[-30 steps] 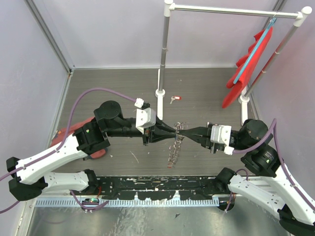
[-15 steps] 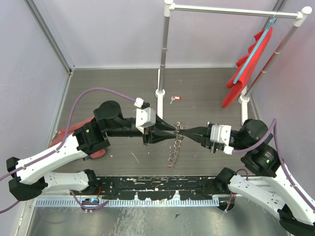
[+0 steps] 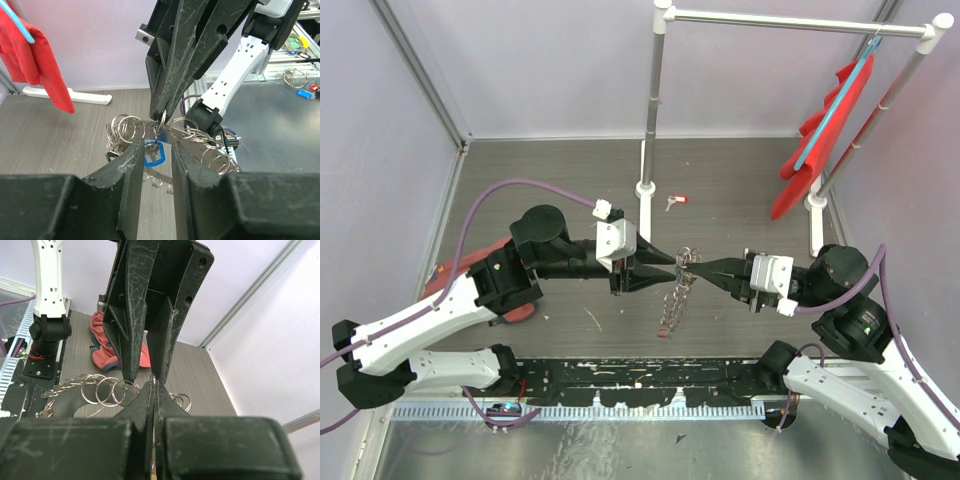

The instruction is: Put the keys on the keyring

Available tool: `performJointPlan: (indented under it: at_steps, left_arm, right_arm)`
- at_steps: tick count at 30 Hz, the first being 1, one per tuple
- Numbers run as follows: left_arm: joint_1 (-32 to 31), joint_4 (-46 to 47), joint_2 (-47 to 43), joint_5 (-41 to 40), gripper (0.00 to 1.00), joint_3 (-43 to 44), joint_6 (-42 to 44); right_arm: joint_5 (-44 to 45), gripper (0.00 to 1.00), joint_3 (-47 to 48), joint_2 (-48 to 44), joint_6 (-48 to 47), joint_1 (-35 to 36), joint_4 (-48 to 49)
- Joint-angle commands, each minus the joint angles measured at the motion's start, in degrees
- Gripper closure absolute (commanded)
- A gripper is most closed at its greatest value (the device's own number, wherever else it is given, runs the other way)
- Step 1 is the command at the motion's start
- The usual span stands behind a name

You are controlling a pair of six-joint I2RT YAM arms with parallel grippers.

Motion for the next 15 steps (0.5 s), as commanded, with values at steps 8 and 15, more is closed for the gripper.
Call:
performJointPlan:
  at_steps: [8,15]
  left_arm:
    - [-0.13,1.08,-1.54,-1.38,0.65,-0.93,0.59]
    - [-0.18,2.02,-0.41,0.35,0.69,-0.69,-0.24]
  right_arm:
    - [-0.90,0.99,2.44,0.31,-0.57,-0.02,2.19]
    - [-1.46,0.99,2.64,0.74,-0.56,0.05,2.32]
